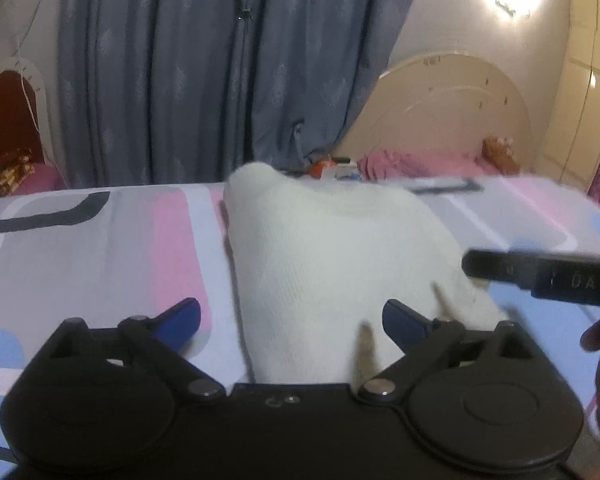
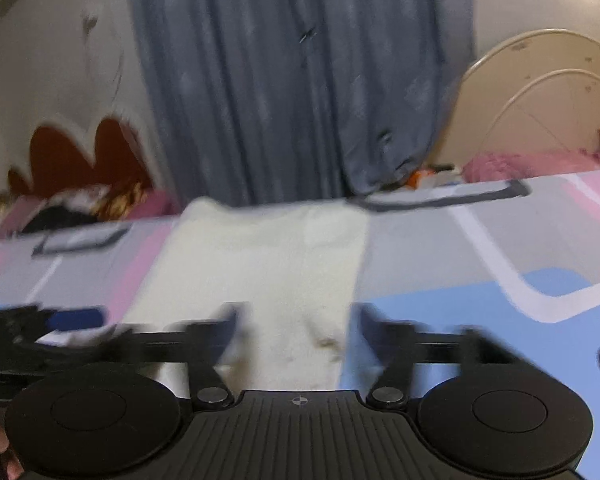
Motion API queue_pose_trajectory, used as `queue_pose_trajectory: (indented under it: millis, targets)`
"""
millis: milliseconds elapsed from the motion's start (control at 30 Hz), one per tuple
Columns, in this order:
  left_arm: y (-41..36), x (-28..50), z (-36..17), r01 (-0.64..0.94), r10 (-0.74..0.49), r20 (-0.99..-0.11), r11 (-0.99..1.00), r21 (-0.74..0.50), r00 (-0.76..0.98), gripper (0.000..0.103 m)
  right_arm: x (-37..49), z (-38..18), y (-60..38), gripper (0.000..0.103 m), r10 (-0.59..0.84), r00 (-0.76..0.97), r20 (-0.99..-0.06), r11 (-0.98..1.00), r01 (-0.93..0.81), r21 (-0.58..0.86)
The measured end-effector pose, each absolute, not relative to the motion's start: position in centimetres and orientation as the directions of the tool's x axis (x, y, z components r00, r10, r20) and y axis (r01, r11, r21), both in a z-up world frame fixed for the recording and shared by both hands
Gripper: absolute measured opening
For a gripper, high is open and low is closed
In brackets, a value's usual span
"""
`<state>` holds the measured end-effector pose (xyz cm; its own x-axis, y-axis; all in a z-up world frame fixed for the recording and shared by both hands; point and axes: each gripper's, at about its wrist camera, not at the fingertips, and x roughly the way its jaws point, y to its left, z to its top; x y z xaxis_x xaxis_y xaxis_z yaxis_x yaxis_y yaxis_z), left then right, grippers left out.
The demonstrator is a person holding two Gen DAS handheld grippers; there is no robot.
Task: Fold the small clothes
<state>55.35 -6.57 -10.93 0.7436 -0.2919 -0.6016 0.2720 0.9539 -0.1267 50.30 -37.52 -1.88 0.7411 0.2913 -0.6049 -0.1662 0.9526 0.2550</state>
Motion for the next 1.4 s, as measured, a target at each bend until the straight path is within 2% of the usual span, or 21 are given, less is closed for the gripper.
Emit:
queue_pose_trajectory:
  millis: [67,100,167,233,267,300,333,367,433,500,533,567,633,733,767,800,833,933,1067,1167,1400]
  targets:
    - [-6.0,55.6,-10.6,0.262,-0.299,-0.592,0.953,-0.151,0.748,0.096,50.4,-1.8,-38.7,0.070,0.295,0.740,-0.605,0.947,-0.144,0.287]
    - [-5.8,55.7,-10.4,0.257,-0.300,-0.583,0.953,-0.158,0.755,0.096,50.3,-1.5,-38.9,0.061,0.291,0.750,-0.594,0.948,-0.140,0.287]
    - [-5.5,56.5,-9.9,0.247,-0.292,-0.560,0.956,-0.158,0.775,0.095,50.1,-0.9,-39.0,0.055,0.294,0.767,-0.571,0.946,-0.149,0.287]
    - [-5.4,57.8,-9.2,0.226,-0.279,-0.543,0.960,-0.163,0.792,0.091,50.7,-0.5,-38.6,0.033,0.293,0.776,-0.559,0.948,-0.158,0.277]
    - [-5.3,58.5,-8.9,0.236,-0.299,-0.535,0.954,-0.185,0.790,0.081,51.4,-0.4,-38.3,0.020,0.288,0.775,-0.562,0.950,-0.157,0.270]
    - [-5.3,59.5,-8.5,0.267,-0.346,-0.532,0.938,-0.223,0.773,0.072,52.0,-0.2,-37.9,0.017,0.287,0.780,-0.556,0.951,-0.161,0.265]
    - [-5.5,60.4,-8.3,0.295,-0.386,-0.533,0.922,-0.250,0.753,0.056,52.8,-0.2,-37.5,0.017,0.288,0.783,-0.552,0.951,-0.167,0.260]
    - [-6.0,61.1,-8.2,0.315,-0.407,-0.528,0.913,-0.259,0.745,0.054,54.2,-0.6,-37.2,0.016,0.290,0.780,-0.555,0.951,-0.171,0.256]
    - [-6.9,62.4,-8.5,0.344,-0.436,-0.517,0.900,-0.268,0.736,0.059,56.3,-1.5,-36.4,0.015,0.293,0.770,-0.567,0.952,-0.176,0.251]
    - [-8.4,64.4,-10.3,0.316,-0.365,-0.620,0.929,-0.194,0.694,0.069,58.3,-3.3,-35.5,0.015,0.300,0.738,-0.605,0.952,-0.192,0.237]
    - [-9.1,65.4,-11.8,0.290,-0.286,-0.692,0.950,-0.114,0.663,0.080,59.4,-4.7,-34.9,0.015,0.294,0.691,-0.661,0.956,-0.202,0.214]
    - [-8.9,65.6,-12.7,0.264,-0.268,-0.698,0.957,-0.116,0.664,0.087,59.9,-5.6,-34.5,0.015,0.284,0.682,-0.674,0.959,-0.210,0.192]
    - [-7.3,65.6,-13.0,0.224,-0.322,-0.698,0.947,-0.231,0.639,0.086,60.2,-5.6,-34.1,0.015,0.280,0.689,-0.669,0.960,-0.221,0.174]
    - [-5.2,63.4,-12.0,0.228,-0.332,-0.650,0.943,-0.242,0.684,0.088,59.1,-4.0,-35.3,0.016,0.309,0.693,-0.651,0.951,-0.218,0.219]
    - [-4.6,62.6,-11.8,0.231,-0.329,-0.644,0.944,-0.234,0.690,0.092,58.5,-3.5,-36.3,0.038,0.314,0.702,-0.639,0.948,-0.201,0.246]
    - [-4.1,62.0,-11.8,0.234,-0.339,-0.637,0.940,-0.246,0.692,0.092,58.0,-3.3,-37.3,0.084,0.317,0.710,-0.629,0.945,-0.182,0.271]
    - [-3.4,61.6,-11.7,0.237,-0.356,-0.633,0.934,-0.268,0.688,0.093,57.1,-3.1,-38.8,0.093,0.350,0.718,-0.602,0.929,-0.185,0.320]
    - [-2.4,60.7,-11.6,0.234,-0.395,-0.637,0.916,-0.326,0.661,0.095,55.7,-3.4,-41.7,0.089,0.411,0.695,-0.590,0.888,-0.159,0.432]
    - [-1.8,60.6,-12.5,0.235,-0.459,-0.649,0.884,-0.405,0.607,0.091,55.4,-4.9,-44.5,0.074,0.521,0.626,-0.580,0.787,-0.089,0.610]
    - [-1.5,61.0,-13.2,0.215,-0.498,-0.647,0.857,-0.469,0.577,0.087,56.2,-6.8,-45.5,0.074,0.605,0.559,-0.567,0.692,-0.017,0.722]
    - [-1.5,62.9,-14.3,0.190,-0.569,-0.631,0.803,-0.565,0.527,0.082,57.4,-7.1,-45.6,0.071,0.658,0.531,-0.534,0.635,-0.009,0.772]
